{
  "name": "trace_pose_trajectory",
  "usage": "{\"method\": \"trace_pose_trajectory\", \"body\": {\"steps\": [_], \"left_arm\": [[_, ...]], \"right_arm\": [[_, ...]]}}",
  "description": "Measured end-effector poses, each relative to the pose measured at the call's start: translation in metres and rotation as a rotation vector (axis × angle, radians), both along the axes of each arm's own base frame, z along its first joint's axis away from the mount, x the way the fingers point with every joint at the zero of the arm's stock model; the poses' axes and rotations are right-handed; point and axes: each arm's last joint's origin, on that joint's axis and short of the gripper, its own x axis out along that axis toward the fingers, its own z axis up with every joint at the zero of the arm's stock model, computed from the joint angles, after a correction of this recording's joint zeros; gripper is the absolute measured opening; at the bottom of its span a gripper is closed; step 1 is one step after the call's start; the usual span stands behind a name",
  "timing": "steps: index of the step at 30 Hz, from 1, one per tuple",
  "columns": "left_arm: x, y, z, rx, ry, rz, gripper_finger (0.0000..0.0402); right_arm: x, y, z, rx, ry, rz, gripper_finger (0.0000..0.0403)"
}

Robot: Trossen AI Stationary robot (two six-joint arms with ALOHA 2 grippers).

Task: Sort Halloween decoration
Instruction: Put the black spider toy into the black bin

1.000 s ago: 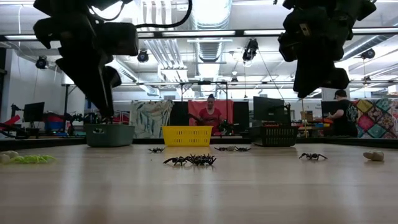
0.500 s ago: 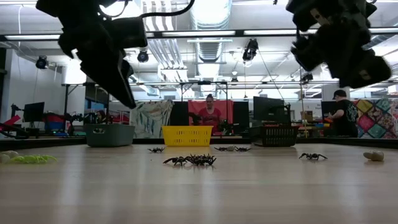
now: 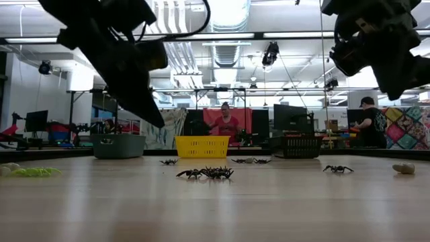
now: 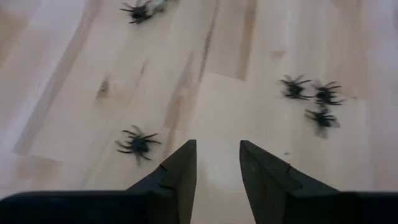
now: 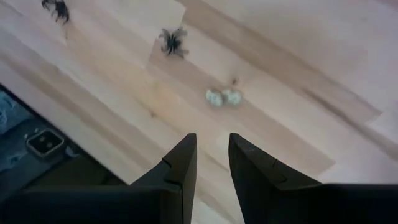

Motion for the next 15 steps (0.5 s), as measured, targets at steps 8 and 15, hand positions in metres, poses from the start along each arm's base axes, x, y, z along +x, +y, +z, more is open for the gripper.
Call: {"method": "trace_pose_trajectory", "body": {"steps": [8,15], "left_arm": [[-0.001,0.008,-0.005,0.105,-0.032,-0.052,0.0098],[-0.006,0.009,-0.013,0.165,-0.029,-0.063,0.0099]], "right_arm": [[0.001,-0.002,0.0,-0.065,-0.01,-0.022,0.0084],[0.003,-0.002,0.001,-0.064,-0.037,-0.027,0.0084]]}}
